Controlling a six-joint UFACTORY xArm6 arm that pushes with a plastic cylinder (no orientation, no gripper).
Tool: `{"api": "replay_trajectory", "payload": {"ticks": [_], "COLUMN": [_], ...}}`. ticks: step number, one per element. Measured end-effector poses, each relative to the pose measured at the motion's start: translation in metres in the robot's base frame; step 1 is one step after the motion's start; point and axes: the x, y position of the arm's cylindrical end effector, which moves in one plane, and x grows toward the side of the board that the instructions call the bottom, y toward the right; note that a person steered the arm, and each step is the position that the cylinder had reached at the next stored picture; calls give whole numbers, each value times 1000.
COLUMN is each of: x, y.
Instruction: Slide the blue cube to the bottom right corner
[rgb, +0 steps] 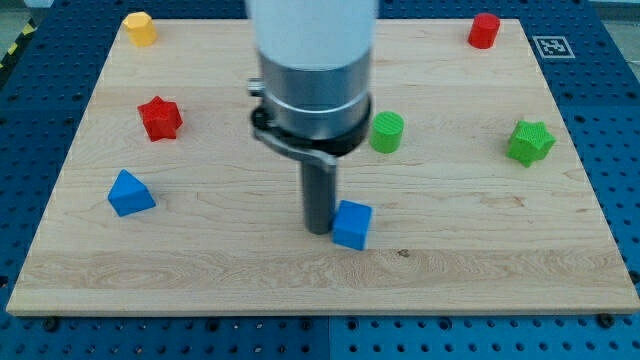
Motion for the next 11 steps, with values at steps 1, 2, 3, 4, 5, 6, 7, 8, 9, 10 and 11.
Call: {"api": "replay_trajectory", "payload": {"ticks": [1,2,3,4,5,6,7,8,9,10,11], "x": [0,0,14,30,30,30,30,31,31,32,30], "y": [44,76,82,84,93,114,140,171,202,222,190]}}
